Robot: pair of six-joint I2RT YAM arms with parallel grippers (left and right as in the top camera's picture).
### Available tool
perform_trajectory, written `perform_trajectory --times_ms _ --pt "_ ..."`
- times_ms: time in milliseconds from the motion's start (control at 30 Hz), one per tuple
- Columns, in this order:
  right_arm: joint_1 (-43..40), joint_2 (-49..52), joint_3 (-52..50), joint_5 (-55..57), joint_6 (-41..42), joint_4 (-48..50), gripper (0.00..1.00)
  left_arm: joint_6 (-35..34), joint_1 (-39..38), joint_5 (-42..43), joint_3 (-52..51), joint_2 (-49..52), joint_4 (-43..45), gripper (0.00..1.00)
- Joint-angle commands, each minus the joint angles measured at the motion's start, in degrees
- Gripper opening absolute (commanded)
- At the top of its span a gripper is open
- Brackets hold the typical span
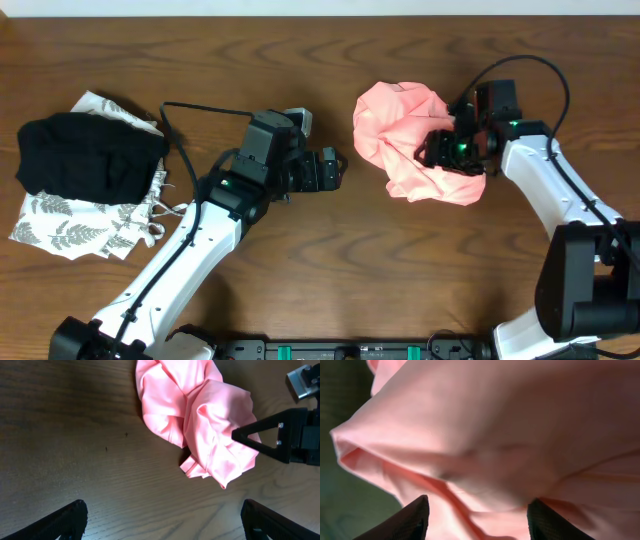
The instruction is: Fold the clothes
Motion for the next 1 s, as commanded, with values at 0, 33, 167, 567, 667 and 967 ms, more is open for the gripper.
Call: perform_trajectory --times_ms 0,33,167,567,667,967 --pt "1.11 -1.07 1.05 0.0 1.16 0.0 0.6 0.37 0.15 -0.74 0.72 -0.57 -0.15 0.98" --pt "1.27 -0.87 1.03 1.38 1.99 0.02 0.59 0.37 0.15 -0.74 0.72 -0.57 -0.15 0.98" --pt "1.4 0.33 0.76 4.13 4.07 1.55 0.52 0.37 0.15 -0.72 0.72 -0.57 -0.17 0.98" --pt "0.35 -0.66 1.42 3.96 1.99 8.96 0.02 0.37 0.15 -0.72 0.72 -0.57 -0.17 0.98" --pt "-1.6 -3.02 2.19 4.2 1.16 8.39 0.01 0.35 0.15 -0.72 0.72 -0.57 -0.17 0.98" --pt "-10.8 -11.85 3.04 9.94 -4.63 1.01 0.01 0.37 0.15 -0.72 0.72 -0.57 -0.17 0.98"
